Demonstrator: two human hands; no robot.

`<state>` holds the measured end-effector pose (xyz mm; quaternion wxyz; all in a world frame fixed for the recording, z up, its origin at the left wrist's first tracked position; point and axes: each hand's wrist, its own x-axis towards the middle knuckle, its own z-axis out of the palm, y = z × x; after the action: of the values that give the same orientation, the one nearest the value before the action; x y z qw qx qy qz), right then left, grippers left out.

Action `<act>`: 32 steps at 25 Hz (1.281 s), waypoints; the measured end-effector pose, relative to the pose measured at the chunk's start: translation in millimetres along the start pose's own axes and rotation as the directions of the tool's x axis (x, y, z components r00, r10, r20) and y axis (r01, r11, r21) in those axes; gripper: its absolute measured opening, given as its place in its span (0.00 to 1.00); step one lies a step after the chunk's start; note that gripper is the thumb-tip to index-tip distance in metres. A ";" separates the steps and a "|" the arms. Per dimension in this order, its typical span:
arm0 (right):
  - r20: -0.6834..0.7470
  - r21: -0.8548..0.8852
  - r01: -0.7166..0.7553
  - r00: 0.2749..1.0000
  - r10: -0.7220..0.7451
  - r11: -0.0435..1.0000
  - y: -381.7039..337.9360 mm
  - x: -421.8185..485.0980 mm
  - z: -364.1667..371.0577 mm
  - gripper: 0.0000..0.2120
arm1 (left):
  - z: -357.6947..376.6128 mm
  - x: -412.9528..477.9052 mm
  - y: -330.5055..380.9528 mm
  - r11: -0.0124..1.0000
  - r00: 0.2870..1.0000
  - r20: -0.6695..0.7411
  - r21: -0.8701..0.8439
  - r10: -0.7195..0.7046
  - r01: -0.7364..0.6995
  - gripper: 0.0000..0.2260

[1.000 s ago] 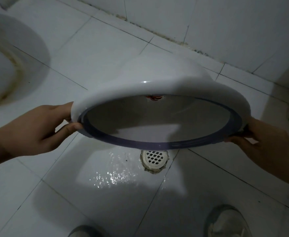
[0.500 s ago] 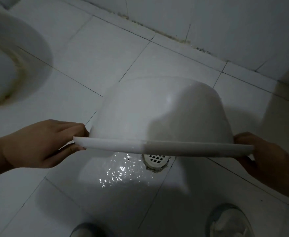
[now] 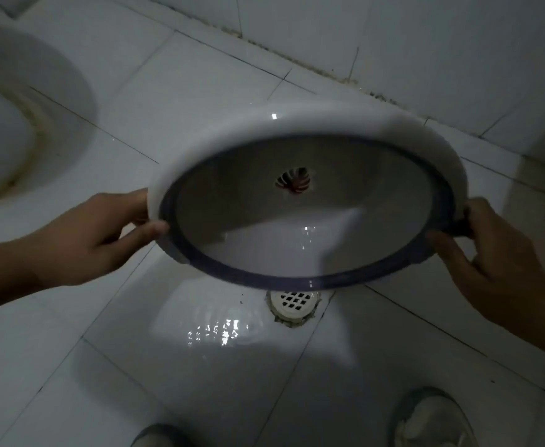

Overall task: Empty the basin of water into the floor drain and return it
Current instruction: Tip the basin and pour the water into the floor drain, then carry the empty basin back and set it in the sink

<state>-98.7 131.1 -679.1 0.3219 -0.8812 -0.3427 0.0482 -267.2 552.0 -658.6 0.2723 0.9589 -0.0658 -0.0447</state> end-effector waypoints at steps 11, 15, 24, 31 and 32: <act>-0.074 0.222 -0.339 0.929 0.362 0.914 -10.1 71.3 28.7 0.10 | 36.7 51.0 7.0 0.813 0.776 -0.248 -0.244 -0.580 0.529 0.16; -0.086 0.297 -0.481 0.847 0.525 0.825 -6.6 78.0 39.5 0.22 | 44.9 67.0 4.7 0.763 0.719 -0.255 -0.220 -0.646 0.607 0.22; -0.129 0.297 -0.482 0.835 0.535 0.824 -5.5 82.6 44.5 0.20 | 47.6 74.9 -8.8 0.781 0.718 -0.312 -0.195 -0.623 0.593 0.22; -0.171 0.266 -0.450 0.848 0.501 0.852 -63.5 107.1 -11.8 0.18 | -16.3 69.1 18.7 0.782 0.704 -0.341 -0.247 -0.623 0.572 0.21; -0.166 0.272 -0.454 0.846 0.507 0.848 -80.5 111.8 -27.3 0.17 | -37.2 65.6 28.1 0.774 0.698 -0.334 -0.256 -0.633 0.579 0.21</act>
<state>-51.4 232.4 -594.0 0.4336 -0.8967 -0.0623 0.0629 -200.8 537.7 -615.5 0.3120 0.8943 0.3146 0.0617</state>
